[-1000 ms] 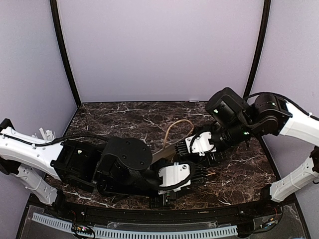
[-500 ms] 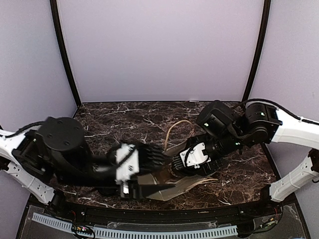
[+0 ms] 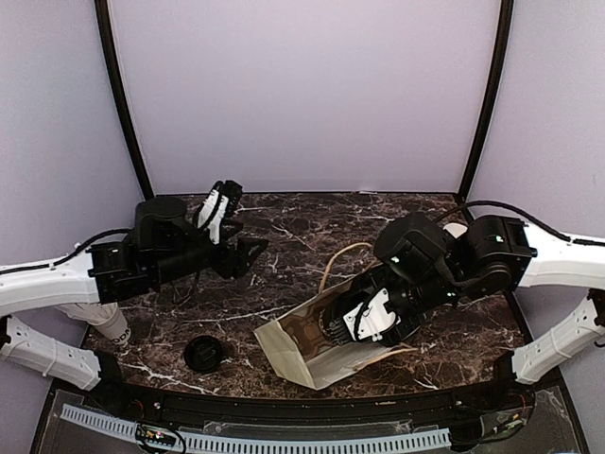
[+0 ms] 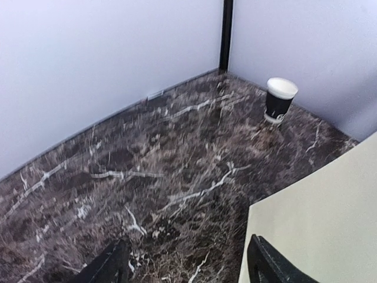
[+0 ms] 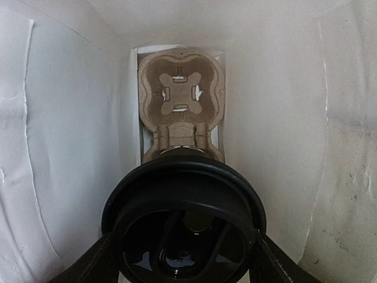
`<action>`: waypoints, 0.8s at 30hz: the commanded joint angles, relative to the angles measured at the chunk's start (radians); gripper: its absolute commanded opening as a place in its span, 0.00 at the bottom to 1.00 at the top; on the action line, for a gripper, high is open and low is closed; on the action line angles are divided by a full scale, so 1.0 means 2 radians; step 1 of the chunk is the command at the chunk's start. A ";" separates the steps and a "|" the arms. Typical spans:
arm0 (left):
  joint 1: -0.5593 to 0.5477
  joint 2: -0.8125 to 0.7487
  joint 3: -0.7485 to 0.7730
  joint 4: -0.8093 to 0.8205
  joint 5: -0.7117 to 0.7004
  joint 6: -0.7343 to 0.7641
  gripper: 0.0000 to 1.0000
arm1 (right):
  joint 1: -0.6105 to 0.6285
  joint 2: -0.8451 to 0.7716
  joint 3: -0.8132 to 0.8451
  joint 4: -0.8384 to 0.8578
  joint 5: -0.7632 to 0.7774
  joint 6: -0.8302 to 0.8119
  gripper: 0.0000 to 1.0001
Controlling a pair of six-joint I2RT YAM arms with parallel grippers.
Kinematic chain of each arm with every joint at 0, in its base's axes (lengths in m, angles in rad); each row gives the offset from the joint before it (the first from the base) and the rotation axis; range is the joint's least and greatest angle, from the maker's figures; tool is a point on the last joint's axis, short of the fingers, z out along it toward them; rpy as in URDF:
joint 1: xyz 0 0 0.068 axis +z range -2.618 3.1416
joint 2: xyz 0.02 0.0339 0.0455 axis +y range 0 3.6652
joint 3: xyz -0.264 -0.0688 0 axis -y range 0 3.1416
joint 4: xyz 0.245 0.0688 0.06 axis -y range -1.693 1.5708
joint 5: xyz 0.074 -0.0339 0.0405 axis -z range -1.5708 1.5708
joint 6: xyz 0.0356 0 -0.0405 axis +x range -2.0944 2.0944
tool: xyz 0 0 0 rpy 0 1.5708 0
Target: Pack the takeout coffee
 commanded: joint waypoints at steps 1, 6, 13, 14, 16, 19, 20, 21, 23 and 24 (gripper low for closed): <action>0.053 0.087 0.019 0.022 0.123 -0.075 0.71 | 0.011 -0.018 -0.022 0.037 0.024 -0.031 0.11; 0.083 0.212 0.072 0.027 0.209 -0.102 0.68 | 0.031 -0.036 -0.056 0.053 0.053 -0.057 0.11; 0.084 0.335 0.137 0.051 0.286 -0.110 0.66 | 0.048 -0.049 -0.079 0.089 0.103 -0.080 0.11; 0.084 0.343 0.146 0.052 0.291 -0.110 0.66 | 0.048 -0.046 -0.079 0.092 0.106 -0.082 0.11; 0.084 0.362 0.156 0.055 0.302 -0.109 0.66 | 0.048 -0.042 -0.080 0.102 0.109 -0.087 0.10; 0.084 0.383 0.168 0.058 0.324 -0.109 0.65 | 0.048 -0.037 -0.086 0.119 0.107 -0.096 0.10; 0.084 0.386 0.170 0.058 0.328 -0.110 0.65 | 0.048 -0.034 -0.088 0.124 0.107 -0.098 0.10; 0.084 0.392 0.173 0.059 0.335 -0.111 0.65 | 0.048 -0.031 -0.090 0.127 0.107 -0.099 0.10; 0.085 0.398 0.174 0.060 0.341 -0.111 0.64 | 0.048 -0.023 -0.092 0.133 0.108 -0.102 0.09; 0.085 0.400 0.175 0.062 0.346 -0.111 0.64 | 0.049 -0.020 -0.093 0.135 0.110 -0.103 0.09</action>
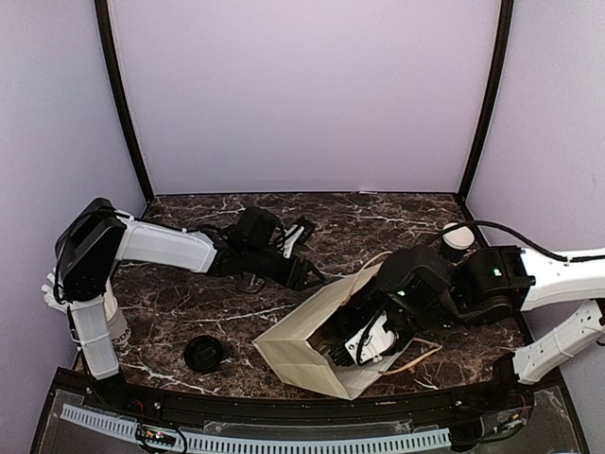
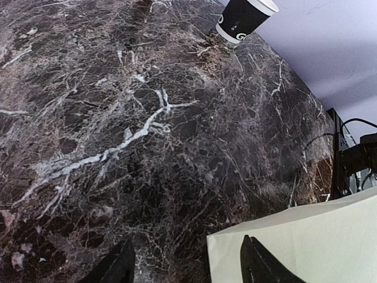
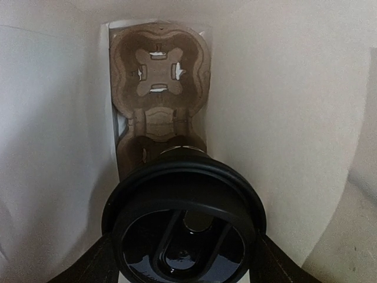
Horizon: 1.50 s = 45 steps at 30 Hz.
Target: Pack the takeout coffee
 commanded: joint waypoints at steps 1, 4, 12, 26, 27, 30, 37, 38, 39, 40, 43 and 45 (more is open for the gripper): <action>0.001 0.005 0.014 0.015 0.039 -0.003 0.64 | 0.005 0.015 -0.009 0.039 0.011 -0.011 0.09; 0.004 0.010 0.011 0.017 0.051 0.003 0.63 | 0.005 0.022 -0.006 0.039 0.008 -0.008 0.08; 0.034 0.010 0.009 0.011 0.053 0.013 0.64 | 0.005 0.065 0.054 -0.013 -0.004 0.033 0.08; 0.061 -0.264 -0.062 -0.200 -0.095 0.078 0.64 | 0.006 0.102 0.119 -0.083 0.007 0.082 0.08; 0.061 -0.283 -0.063 -0.243 -0.104 0.086 0.63 | 0.005 0.102 0.118 -0.083 0.006 0.082 0.08; 0.059 -0.355 -0.067 -0.330 -0.077 0.111 0.60 | 0.006 0.104 0.118 -0.082 0.007 0.081 0.08; 0.020 -0.366 -0.071 -0.481 0.031 0.189 0.52 | 0.005 0.110 0.133 -0.088 0.008 0.089 0.08; 0.014 -0.363 -0.066 -0.488 0.033 0.198 0.53 | 0.004 0.111 0.135 -0.090 0.008 0.090 0.08; 0.009 -0.354 -0.061 -0.492 0.044 0.202 0.54 | 0.004 0.112 0.136 -0.091 0.009 0.091 0.08; 0.005 -0.347 -0.058 -0.503 0.054 0.210 0.54 | 0.005 0.113 0.137 -0.091 0.010 0.092 0.08; -0.013 -0.311 -0.035 -0.528 0.070 0.228 0.57 | 0.005 0.115 0.142 -0.091 0.011 0.095 0.08; -0.026 -0.295 -0.023 -0.545 0.088 0.238 0.60 | 0.004 0.115 0.141 -0.092 0.009 0.097 0.08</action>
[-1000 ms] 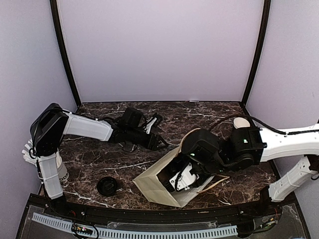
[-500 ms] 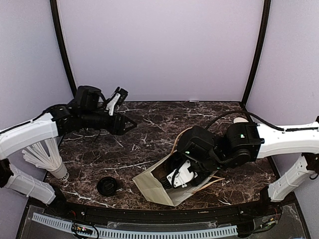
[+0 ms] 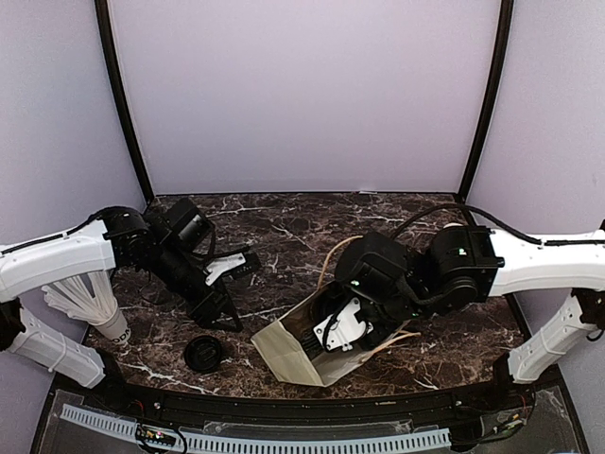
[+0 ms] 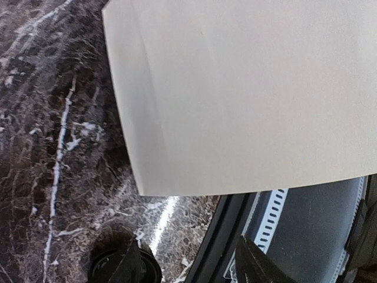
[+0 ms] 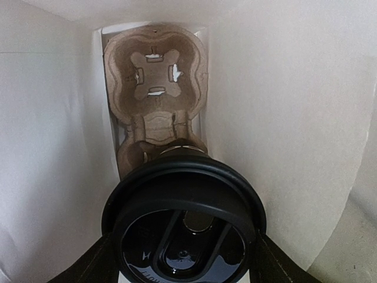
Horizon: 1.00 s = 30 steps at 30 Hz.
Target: Pack the takeout coffee
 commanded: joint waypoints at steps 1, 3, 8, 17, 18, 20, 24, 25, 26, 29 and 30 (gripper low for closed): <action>-0.023 0.028 0.036 -0.071 0.063 0.045 0.60 | 0.004 0.005 0.015 0.001 0.004 0.012 0.08; -0.027 0.033 0.046 -0.063 0.065 0.043 0.61 | 0.005 0.005 0.013 0.002 0.002 0.013 0.08; -0.030 0.032 0.046 0.019 0.086 0.030 0.62 | 0.004 0.007 0.011 0.003 0.002 0.014 0.08; -0.029 0.041 0.034 0.130 0.095 0.019 0.63 | 0.005 0.009 0.015 -0.001 0.002 0.021 0.08; -0.030 0.047 0.036 0.132 0.098 0.021 0.63 | 0.005 0.010 0.015 -0.001 0.002 0.022 0.08; -0.029 0.053 0.039 0.134 0.094 0.024 0.63 | 0.005 0.010 0.016 -0.002 0.002 0.023 0.08; -0.028 0.049 0.045 0.119 0.042 0.028 0.63 | 0.004 0.010 0.014 -0.003 0.002 0.023 0.08; -0.028 0.047 0.046 0.094 0.037 0.041 0.62 | 0.004 0.010 0.014 -0.003 0.002 0.024 0.08; -0.028 0.037 0.044 0.079 0.026 0.049 0.62 | 0.005 0.011 0.015 -0.003 0.002 0.024 0.08; -0.030 0.018 0.030 0.021 -0.018 0.066 0.63 | 0.005 0.012 0.015 -0.001 0.002 0.023 0.08; -0.034 0.017 0.028 0.006 -0.030 0.069 0.63 | 0.005 0.013 0.016 -0.002 0.003 0.023 0.08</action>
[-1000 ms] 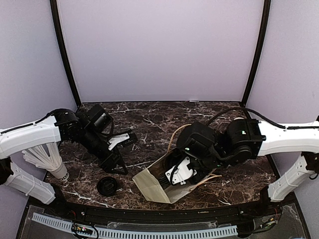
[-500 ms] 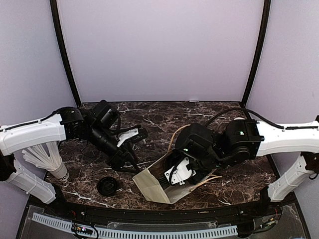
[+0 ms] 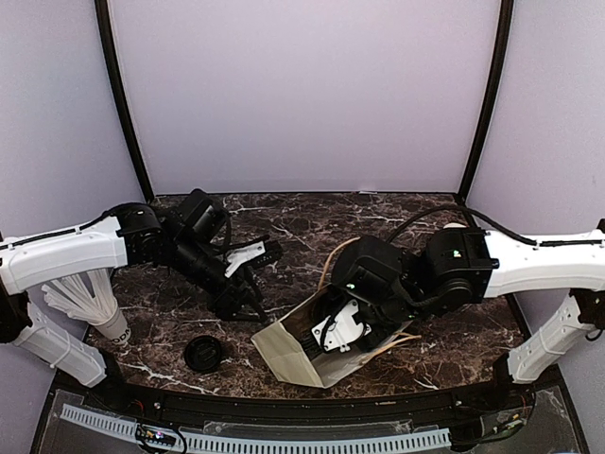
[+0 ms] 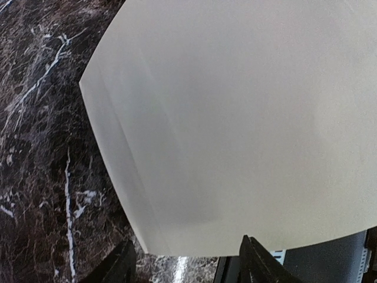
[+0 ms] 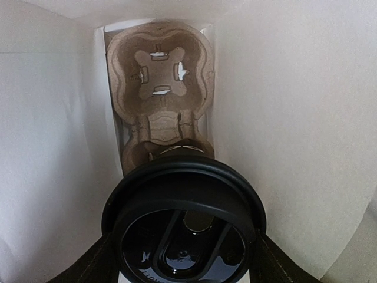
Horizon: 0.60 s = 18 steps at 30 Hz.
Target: Pack the takeout coffee
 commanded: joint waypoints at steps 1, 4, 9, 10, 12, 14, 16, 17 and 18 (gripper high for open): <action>-0.009 -0.032 -0.005 -0.102 -0.056 0.033 0.64 | 0.004 0.004 0.015 0.004 0.003 0.009 0.08; -0.030 -0.046 -0.011 -0.107 -0.035 0.034 0.67 | 0.005 0.004 0.012 0.003 0.004 0.009 0.08; -0.040 -0.041 0.001 -0.063 0.027 0.024 0.69 | 0.004 0.006 0.010 0.006 0.008 0.009 0.08; -0.041 -0.037 0.011 -0.060 0.028 0.024 0.69 | 0.004 0.007 0.012 0.006 0.009 0.008 0.08; -0.041 -0.030 0.025 -0.041 0.030 0.021 0.70 | 0.005 0.008 0.015 0.006 0.009 0.008 0.08; -0.042 -0.030 0.031 0.000 0.018 0.015 0.70 | 0.005 0.008 0.018 0.003 0.010 0.008 0.08; -0.042 -0.034 0.030 0.021 -0.001 0.018 0.70 | 0.005 0.006 0.016 0.002 0.009 0.009 0.08; -0.042 -0.034 0.028 0.028 -0.017 0.021 0.69 | 0.005 0.005 0.014 0.001 0.008 0.010 0.08; -0.042 -0.034 0.027 0.040 -0.025 0.024 0.70 | 0.005 0.003 0.011 0.000 0.007 0.011 0.08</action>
